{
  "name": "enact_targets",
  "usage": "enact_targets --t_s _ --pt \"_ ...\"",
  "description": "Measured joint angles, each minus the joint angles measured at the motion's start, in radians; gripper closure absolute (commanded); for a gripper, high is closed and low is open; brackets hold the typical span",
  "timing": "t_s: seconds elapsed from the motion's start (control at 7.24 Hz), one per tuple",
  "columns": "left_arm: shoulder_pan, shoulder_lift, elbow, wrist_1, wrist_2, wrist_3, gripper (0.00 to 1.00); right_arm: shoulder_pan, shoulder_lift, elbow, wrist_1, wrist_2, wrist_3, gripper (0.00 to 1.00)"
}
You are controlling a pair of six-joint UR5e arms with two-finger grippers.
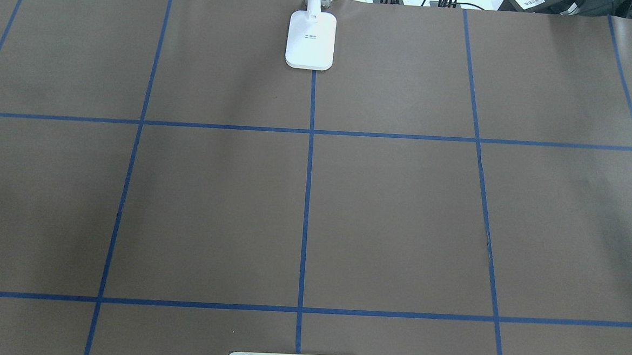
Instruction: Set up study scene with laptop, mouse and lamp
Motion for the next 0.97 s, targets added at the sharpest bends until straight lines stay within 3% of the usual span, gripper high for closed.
enact_targets --t_s 0.97 --pt "-0.003 0.000 -0.010 0.014 -0.031 0.030 0.00 -0.001 0.000 -0.003 0.001 0.000 -0.001 0.00"
